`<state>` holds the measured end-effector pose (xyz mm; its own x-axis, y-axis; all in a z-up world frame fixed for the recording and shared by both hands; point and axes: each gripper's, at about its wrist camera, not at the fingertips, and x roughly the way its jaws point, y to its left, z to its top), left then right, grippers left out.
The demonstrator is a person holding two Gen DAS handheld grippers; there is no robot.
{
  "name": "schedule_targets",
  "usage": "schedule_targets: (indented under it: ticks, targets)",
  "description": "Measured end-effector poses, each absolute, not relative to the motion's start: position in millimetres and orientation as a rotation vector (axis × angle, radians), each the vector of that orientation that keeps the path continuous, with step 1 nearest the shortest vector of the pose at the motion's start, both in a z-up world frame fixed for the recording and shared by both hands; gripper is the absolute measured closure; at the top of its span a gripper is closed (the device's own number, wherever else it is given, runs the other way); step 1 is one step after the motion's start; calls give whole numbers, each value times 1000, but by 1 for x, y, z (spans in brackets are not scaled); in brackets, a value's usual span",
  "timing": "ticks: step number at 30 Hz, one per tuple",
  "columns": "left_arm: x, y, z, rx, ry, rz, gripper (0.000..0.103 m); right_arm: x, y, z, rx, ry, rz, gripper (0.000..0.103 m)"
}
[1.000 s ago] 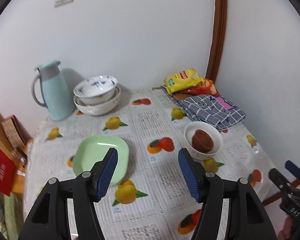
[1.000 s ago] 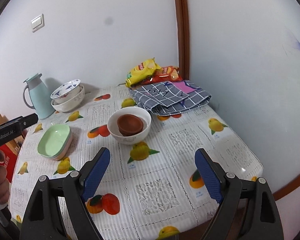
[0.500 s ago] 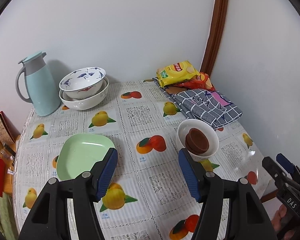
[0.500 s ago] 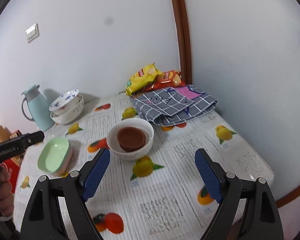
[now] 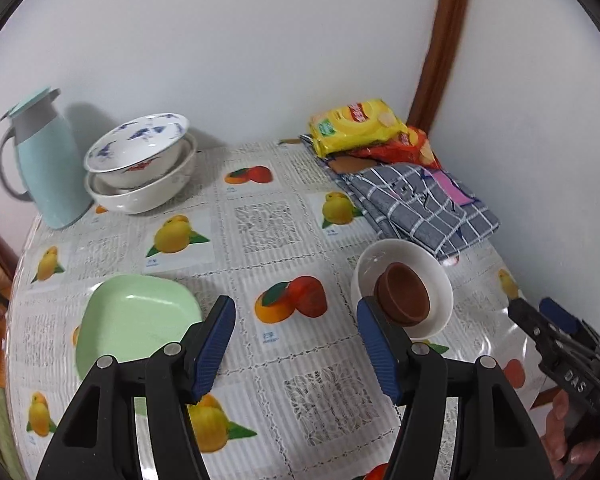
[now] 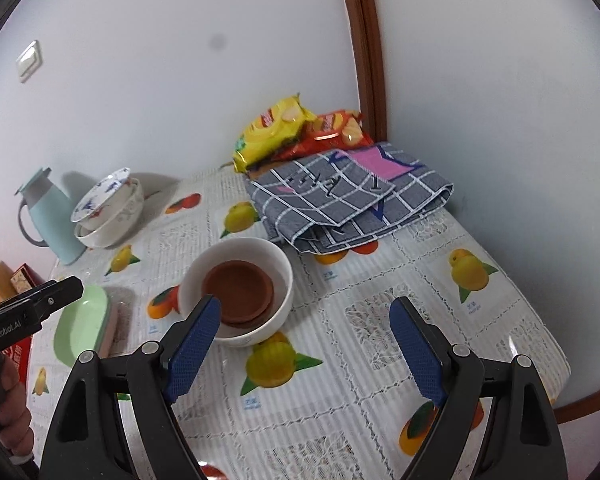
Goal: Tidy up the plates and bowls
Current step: 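Move both grippers to the white bowl and close them on its rim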
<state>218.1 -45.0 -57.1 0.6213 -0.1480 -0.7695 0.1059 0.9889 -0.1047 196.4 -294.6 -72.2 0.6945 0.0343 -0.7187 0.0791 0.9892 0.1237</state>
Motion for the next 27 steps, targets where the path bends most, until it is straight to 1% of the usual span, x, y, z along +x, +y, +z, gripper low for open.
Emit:
schedule_targets:
  ticks: [8,10,11,17,23,26,27]
  targets:
    - [245,-62,-78,-36,951,-156,42,224,-289,-92,84,842,-25,25]
    - [251,-63,-83,-49,961,-154,42,230,-288,-97,89,865,-5,32]
    - [254,-64,-85,-55,965,-154,42,234,-287,-99,87,875,2,33]
    - [270,-69,-99,-56,991,-153,42,247,-287,-108,91,876,24,34]
    - [285,-77,-110,-73,1022,-201,42,265,-287,-122,106,916,35,37]
    - [293,-83,-117,-51,1035,-198,42,271,-287,-130,104,932,40,40]
    - [296,-85,-121,-42,1040,-197,42,272,-286,-132,99,935,37,42]
